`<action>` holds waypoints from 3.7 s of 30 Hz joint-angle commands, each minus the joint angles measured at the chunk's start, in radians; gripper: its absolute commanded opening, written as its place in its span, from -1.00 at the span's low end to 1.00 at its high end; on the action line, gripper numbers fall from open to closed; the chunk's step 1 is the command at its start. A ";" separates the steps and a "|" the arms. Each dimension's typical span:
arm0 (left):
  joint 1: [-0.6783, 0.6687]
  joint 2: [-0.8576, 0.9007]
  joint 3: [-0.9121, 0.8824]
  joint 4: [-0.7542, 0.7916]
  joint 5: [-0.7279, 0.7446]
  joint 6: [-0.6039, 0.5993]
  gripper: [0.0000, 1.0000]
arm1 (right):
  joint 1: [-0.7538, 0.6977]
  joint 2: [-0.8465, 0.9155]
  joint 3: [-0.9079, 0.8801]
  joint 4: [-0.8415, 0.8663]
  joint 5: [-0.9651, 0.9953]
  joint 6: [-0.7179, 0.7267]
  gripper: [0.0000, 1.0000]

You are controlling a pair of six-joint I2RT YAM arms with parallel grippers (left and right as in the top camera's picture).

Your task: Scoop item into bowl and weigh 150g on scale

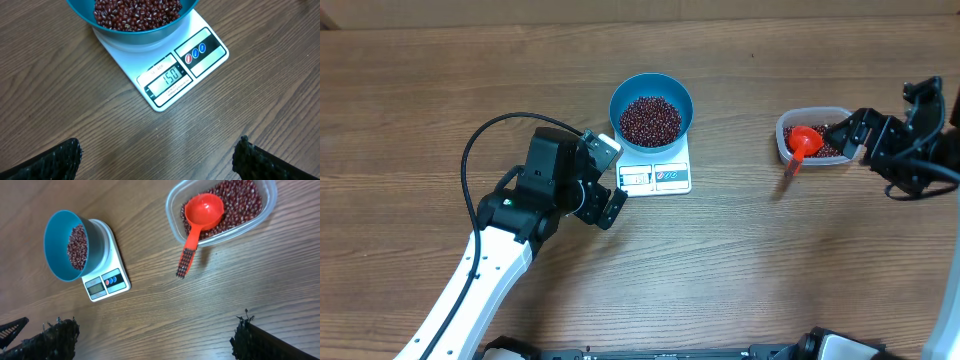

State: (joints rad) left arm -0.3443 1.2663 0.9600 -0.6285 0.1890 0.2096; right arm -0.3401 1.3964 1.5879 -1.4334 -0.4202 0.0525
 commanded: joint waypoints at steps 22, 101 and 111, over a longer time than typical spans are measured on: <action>0.003 0.006 -0.002 0.001 -0.006 -0.011 0.99 | -0.002 -0.274 0.023 -0.151 0.031 -0.008 1.00; 0.003 0.006 -0.002 0.001 -0.006 -0.011 0.99 | 0.424 -1.394 -1.580 1.362 0.288 -0.053 1.00; 0.003 0.006 -0.002 0.001 -0.006 -0.011 0.99 | 0.424 -1.394 -1.580 1.362 0.288 -0.053 1.00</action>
State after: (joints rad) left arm -0.3443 1.2663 0.9596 -0.6285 0.1890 0.2092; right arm 0.0746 0.0135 0.0185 -0.0750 -0.1413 0.0002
